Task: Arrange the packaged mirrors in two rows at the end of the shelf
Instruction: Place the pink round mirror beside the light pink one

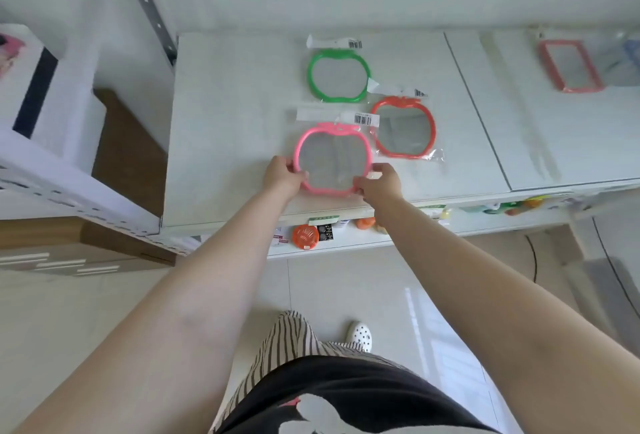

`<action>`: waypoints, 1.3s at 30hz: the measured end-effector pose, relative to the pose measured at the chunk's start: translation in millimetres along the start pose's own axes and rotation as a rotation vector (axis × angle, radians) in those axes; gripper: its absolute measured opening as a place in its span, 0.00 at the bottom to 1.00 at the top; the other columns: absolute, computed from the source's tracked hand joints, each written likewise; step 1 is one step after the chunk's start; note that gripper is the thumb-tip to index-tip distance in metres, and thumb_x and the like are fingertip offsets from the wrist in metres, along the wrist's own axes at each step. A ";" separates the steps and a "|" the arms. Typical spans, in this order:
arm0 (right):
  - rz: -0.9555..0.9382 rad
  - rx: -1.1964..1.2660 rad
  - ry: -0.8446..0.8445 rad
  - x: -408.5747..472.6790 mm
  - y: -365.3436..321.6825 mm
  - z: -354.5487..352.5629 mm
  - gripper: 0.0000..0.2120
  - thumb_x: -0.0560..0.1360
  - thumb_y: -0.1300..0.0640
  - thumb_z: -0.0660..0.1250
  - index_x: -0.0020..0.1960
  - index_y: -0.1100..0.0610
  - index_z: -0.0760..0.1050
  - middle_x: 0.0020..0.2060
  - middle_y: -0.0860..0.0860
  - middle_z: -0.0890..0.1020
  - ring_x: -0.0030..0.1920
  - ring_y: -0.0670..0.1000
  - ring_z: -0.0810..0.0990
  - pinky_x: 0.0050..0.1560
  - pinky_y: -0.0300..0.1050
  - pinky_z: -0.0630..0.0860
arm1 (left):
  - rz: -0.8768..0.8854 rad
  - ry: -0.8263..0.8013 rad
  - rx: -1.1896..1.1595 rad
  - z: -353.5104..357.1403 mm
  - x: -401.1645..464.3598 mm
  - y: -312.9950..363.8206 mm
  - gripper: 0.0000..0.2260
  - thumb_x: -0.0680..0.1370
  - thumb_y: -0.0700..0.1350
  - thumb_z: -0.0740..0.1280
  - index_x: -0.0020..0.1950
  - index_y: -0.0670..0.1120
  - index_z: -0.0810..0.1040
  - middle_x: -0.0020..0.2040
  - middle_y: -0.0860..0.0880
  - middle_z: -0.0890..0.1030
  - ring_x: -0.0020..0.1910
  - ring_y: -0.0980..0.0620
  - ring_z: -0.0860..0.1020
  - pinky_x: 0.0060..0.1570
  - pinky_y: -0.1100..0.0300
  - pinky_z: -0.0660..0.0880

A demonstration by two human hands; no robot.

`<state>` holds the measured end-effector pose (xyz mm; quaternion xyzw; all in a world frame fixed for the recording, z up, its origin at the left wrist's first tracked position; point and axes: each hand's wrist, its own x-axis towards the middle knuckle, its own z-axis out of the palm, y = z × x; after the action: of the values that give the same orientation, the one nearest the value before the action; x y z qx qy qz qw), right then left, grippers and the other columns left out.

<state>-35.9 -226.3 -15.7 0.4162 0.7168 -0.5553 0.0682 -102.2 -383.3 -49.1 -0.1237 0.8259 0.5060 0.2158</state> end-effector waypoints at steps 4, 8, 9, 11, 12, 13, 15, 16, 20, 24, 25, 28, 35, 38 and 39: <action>0.012 0.123 -0.012 -7.8 3.8 -7.8 0.18 0.73 0.67 0.64 0.61 0.55 0.71 0.33 0.52 0.77 0.30 0.50 0.74 0.52 0.56 0.80 | 0.000 0.000 -0.218 3.4 -13.9 -2.7 0.14 0.76 0.36 0.68 0.60 0.41 0.71 0.49 0.47 0.77 0.48 0.50 0.76 0.47 0.61 0.72; -0.006 0.147 0.033 -10.2 10.6 -27.4 0.17 0.73 0.67 0.65 0.60 0.54 0.73 0.32 0.53 0.78 0.30 0.51 0.75 0.53 0.57 0.80 | 0.028 -0.028 -0.294 17.3 -28.2 1.9 0.13 0.75 0.36 0.69 0.57 0.44 0.71 0.46 0.49 0.78 0.42 0.51 0.77 0.39 0.65 0.71; -0.015 0.156 0.045 -10.8 12.6 -35.1 0.18 0.73 0.67 0.66 0.61 0.55 0.73 0.32 0.53 0.79 0.30 0.51 0.75 0.53 0.57 0.81 | 0.038 -0.031 -0.305 22.4 -31.3 6.0 0.13 0.74 0.36 0.69 0.55 0.44 0.71 0.46 0.48 0.78 0.43 0.50 0.77 0.39 0.63 0.72; -0.034 0.185 0.057 -13.8 15.3 -51.9 0.18 0.73 0.66 0.66 0.62 0.56 0.72 0.33 0.54 0.79 0.30 0.50 0.76 0.52 0.54 0.82 | 0.061 -0.037 -0.312 33.5 -37.8 16.4 0.13 0.74 0.35 0.69 0.55 0.44 0.71 0.47 0.47 0.78 0.43 0.49 0.77 0.39 0.62 0.72; -0.040 0.206 0.063 -16.5 17.3 -63.8 0.18 0.73 0.66 0.67 0.62 0.56 0.72 0.34 0.54 0.79 0.30 0.50 0.76 0.51 0.53 0.81 | 0.076 -0.051 -0.306 42.0 -42.5 23.0 0.13 0.73 0.35 0.69 0.55 0.43 0.71 0.47 0.47 0.79 0.42 0.49 0.77 0.38 0.62 0.72; -0.044 0.226 0.071 -19.3 20.0 -77.5 0.18 0.74 0.66 0.67 0.62 0.56 0.72 0.34 0.54 0.79 0.30 0.50 0.76 0.49 0.51 0.80 | 0.092 -0.067 -0.295 51.3 -49.6 31.0 0.13 0.73 0.35 0.68 0.56 0.43 0.72 0.48 0.46 0.79 0.41 0.50 0.77 0.38 0.62 0.72; -0.047 0.264 0.101 -22.5 27.0 -107.1 0.18 0.74 0.66 0.67 0.63 0.57 0.72 0.32 0.54 0.78 0.29 0.50 0.75 0.46 0.50 0.79 | 0.129 -0.108 -0.279 72.7 -63.7 47.4 0.14 0.73 0.35 0.68 0.57 0.40 0.72 0.48 0.45 0.79 0.39 0.50 0.77 0.40 0.61 0.73; -0.049 0.273 0.117 -24.2 30.5 -123.2 0.19 0.73 0.67 0.67 0.63 0.57 0.72 0.31 0.54 0.78 0.29 0.50 0.74 0.44 0.50 0.78 | 0.143 -0.126 -0.274 84.9 -70.7 55.4 0.14 0.72 0.35 0.67 0.57 0.40 0.72 0.47 0.45 0.79 0.38 0.50 0.76 0.41 0.60 0.73; -0.054 0.277 0.167 -28.3 50.1 -190.7 0.20 0.73 0.67 0.67 0.63 0.57 0.71 0.30 0.54 0.78 0.28 0.51 0.74 0.37 0.50 0.79 | 0.175 -0.186 -0.275 141.4 -106.1 84.9 0.11 0.74 0.35 0.66 0.55 0.42 0.70 0.43 0.47 0.77 0.36 0.53 0.75 0.33 0.66 0.75; -0.049 0.292 0.224 -30.5 73.8 -258.4 0.22 0.74 0.66 0.69 0.66 0.58 0.70 0.34 0.55 0.80 0.31 0.51 0.79 0.52 0.56 0.81 | 0.189 -0.166 -0.241 203.9 -139.1 107.1 0.05 0.77 0.42 0.64 0.51 0.43 0.71 0.36 0.49 0.74 0.37 0.49 0.73 0.35 0.60 0.70; -0.048 0.301 0.236 -29.9 81.9 -274.6 0.22 0.74 0.66 0.69 0.66 0.58 0.70 0.36 0.55 0.80 0.32 0.50 0.79 0.52 0.54 0.82 | 0.210 -0.159 -0.210 219.1 -147.3 111.2 0.04 0.78 0.43 0.63 0.50 0.43 0.71 0.35 0.49 0.73 0.35 0.49 0.72 0.33 0.60 0.69; -0.054 0.345 0.266 -32.6 104.6 -320.8 0.24 0.73 0.66 0.70 0.68 0.59 0.69 0.45 0.58 0.81 0.36 0.51 0.81 0.51 0.50 0.82 | 0.258 -0.162 -0.126 264.2 -170.0 120.1 0.05 0.78 0.41 0.63 0.44 0.42 0.74 0.31 0.49 0.72 0.30 0.51 0.71 0.30 0.61 0.67; -0.093 0.431 0.342 -42.0 141.5 -406.8 0.25 0.73 0.68 0.70 0.69 0.59 0.70 0.57 0.62 0.79 0.37 0.54 0.83 0.40 0.45 0.83 | 0.233 -0.231 -0.125 346.2 -211.9 133.8 0.08 0.76 0.42 0.66 0.50 0.39 0.78 0.32 0.49 0.74 0.31 0.50 0.73 0.32 0.61 0.71; -0.090 0.446 0.404 -41.3 152.8 -430.8 0.26 0.72 0.66 0.71 0.68 0.59 0.70 0.57 0.61 0.80 0.38 0.54 0.85 0.45 0.47 0.83 | 0.213 -0.258 -0.164 372.0 -223.1 142.3 0.07 0.76 0.42 0.67 0.50 0.40 0.79 0.36 0.47 0.78 0.38 0.48 0.76 0.43 0.56 0.75; -0.074 0.476 0.430 -39.6 155.3 -437.0 0.25 0.72 0.65 0.71 0.68 0.58 0.71 0.57 0.60 0.80 0.40 0.55 0.85 0.48 0.48 0.83 | 0.211 -0.265 -0.175 378.1 -226.8 146.6 0.07 0.76 0.42 0.68 0.50 0.39 0.79 0.37 0.47 0.79 0.38 0.48 0.75 0.44 0.56 0.75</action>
<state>253.3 131.5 55.1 0.5022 0.5793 -0.6086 -0.2043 122.0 16.8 25.6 0.0129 0.7515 0.6075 0.2571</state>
